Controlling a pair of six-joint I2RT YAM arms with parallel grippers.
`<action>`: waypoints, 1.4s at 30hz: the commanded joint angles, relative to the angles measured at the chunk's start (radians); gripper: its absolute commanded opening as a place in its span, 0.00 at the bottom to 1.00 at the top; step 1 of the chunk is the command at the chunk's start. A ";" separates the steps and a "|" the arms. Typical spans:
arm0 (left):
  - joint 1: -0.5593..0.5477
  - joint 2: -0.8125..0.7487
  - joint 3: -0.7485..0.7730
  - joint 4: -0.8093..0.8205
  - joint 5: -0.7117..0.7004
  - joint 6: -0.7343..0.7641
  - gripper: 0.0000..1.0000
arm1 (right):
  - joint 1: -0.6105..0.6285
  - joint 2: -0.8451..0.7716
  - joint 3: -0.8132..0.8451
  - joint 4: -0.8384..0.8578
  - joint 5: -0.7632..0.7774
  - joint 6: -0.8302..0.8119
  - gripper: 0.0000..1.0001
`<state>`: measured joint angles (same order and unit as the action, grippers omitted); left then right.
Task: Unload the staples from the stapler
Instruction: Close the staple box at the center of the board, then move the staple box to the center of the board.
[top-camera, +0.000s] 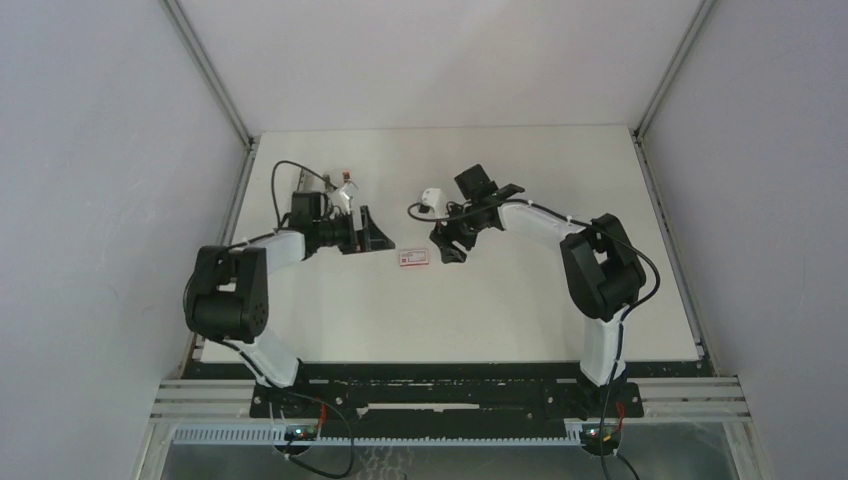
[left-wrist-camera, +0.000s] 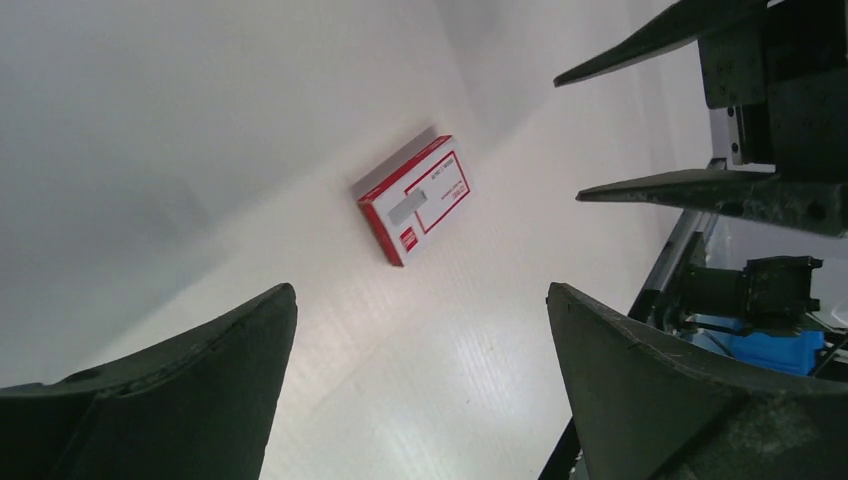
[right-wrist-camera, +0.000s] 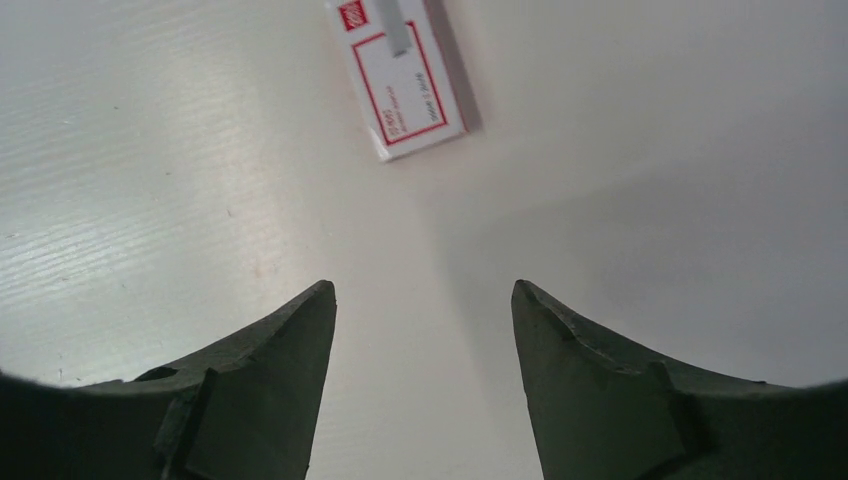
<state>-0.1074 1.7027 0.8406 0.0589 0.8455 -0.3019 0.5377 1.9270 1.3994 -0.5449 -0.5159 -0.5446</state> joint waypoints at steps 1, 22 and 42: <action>0.074 -0.138 0.070 -0.158 0.019 0.168 1.00 | 0.056 -0.017 0.017 0.022 0.020 -0.165 0.67; 0.459 -0.541 0.128 -0.848 0.079 0.756 1.00 | 0.144 0.313 0.392 -0.190 0.028 -0.216 0.68; 0.459 -0.612 0.070 -0.788 0.071 0.726 1.00 | 0.179 0.320 0.316 -0.003 0.250 0.077 0.57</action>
<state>0.3473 1.1057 0.9325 -0.7494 0.9005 0.4046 0.7094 2.2581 1.7596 -0.6151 -0.3443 -0.5579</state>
